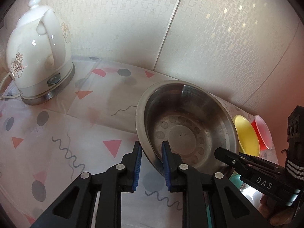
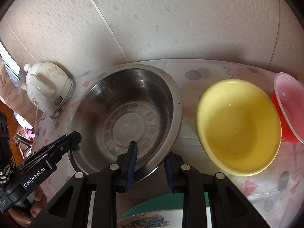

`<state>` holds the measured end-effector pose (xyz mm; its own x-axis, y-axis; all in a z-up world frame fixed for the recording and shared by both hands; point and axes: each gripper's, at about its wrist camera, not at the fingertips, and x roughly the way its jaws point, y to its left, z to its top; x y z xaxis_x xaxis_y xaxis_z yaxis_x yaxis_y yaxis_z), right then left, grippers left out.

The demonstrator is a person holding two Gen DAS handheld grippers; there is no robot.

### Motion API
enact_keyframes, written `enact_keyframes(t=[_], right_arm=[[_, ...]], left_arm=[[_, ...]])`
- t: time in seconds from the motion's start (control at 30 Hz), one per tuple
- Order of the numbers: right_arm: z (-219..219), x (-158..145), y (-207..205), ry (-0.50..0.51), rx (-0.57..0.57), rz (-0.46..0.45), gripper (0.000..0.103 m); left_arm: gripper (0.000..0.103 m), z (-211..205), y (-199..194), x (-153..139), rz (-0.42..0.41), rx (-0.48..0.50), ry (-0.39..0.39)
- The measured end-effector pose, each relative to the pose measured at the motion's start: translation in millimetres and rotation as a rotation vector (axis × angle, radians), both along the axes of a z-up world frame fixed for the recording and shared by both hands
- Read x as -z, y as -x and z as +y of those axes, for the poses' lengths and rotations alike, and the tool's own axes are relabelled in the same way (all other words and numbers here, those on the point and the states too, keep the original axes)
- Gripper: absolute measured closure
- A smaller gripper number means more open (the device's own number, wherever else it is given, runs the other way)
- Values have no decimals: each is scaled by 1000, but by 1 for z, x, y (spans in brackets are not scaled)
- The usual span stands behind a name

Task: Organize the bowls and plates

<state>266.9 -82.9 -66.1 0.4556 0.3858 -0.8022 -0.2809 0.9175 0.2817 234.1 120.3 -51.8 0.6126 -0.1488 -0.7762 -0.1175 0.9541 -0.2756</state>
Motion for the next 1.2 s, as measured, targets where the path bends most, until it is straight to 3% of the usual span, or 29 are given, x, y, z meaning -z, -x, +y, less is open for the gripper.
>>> enact_keyframes(t=[0.33, 0.73, 1.2], right_arm=[[14, -8, 18, -33, -63, -16, 76], [44, -23, 66, -43, -182, -45, 76], [73, -14, 126, -34, -286, -24, 76]], left_arm=[[81, 18, 33, -9, -25, -40, -7], [80, 49, 95, -22, -51, -108, -23], [79, 66, 168, -12, -28, -166, -36]])
